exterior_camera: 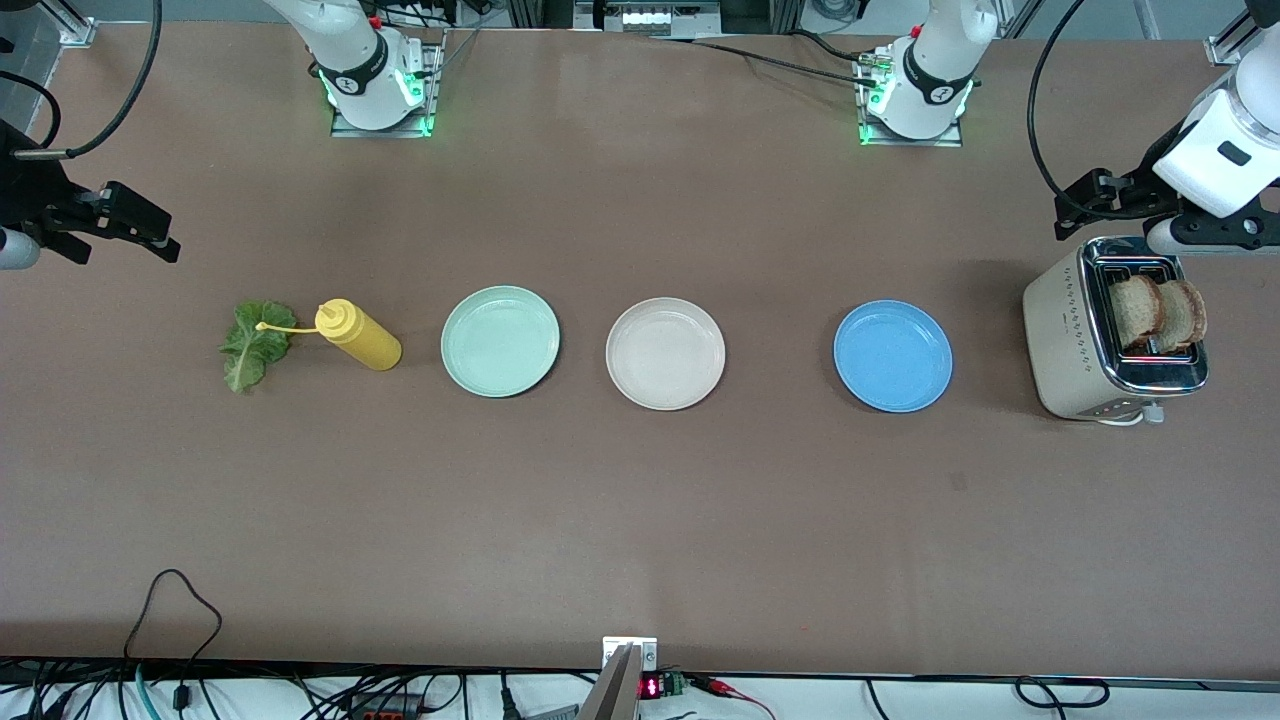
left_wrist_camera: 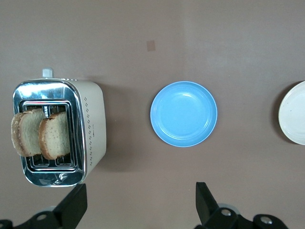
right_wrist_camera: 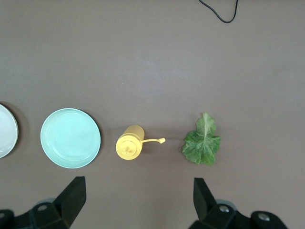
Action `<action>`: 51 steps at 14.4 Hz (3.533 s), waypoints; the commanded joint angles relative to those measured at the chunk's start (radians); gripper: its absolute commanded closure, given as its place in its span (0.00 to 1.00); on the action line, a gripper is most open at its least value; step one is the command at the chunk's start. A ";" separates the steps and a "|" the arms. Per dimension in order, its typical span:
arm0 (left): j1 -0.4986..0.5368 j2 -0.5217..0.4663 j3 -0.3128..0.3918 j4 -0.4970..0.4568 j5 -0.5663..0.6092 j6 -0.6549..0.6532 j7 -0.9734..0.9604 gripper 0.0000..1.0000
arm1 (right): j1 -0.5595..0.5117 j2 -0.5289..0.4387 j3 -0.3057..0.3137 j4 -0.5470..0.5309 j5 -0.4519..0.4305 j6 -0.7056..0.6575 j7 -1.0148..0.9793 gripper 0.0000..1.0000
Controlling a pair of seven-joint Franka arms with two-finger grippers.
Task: Make sandwich in beige plate with both arms
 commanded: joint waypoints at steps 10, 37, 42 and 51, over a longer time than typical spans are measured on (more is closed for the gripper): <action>0.019 0.025 -0.009 0.047 0.013 -0.061 0.015 0.00 | -0.003 -0.013 0.005 -0.002 0.013 -0.006 0.000 0.00; 0.348 0.199 -0.006 -0.141 0.123 0.242 0.391 0.00 | -0.170 0.317 -0.009 -0.347 -0.175 0.577 -0.193 0.00; 0.350 0.197 -0.007 -0.236 0.123 0.364 0.391 0.07 | -0.170 0.363 -0.009 -0.368 -0.176 0.660 -0.187 0.00; 0.367 0.200 -0.010 -0.270 0.122 0.392 0.391 0.40 | -0.177 0.343 -0.008 -0.373 -0.178 0.649 -0.202 0.00</action>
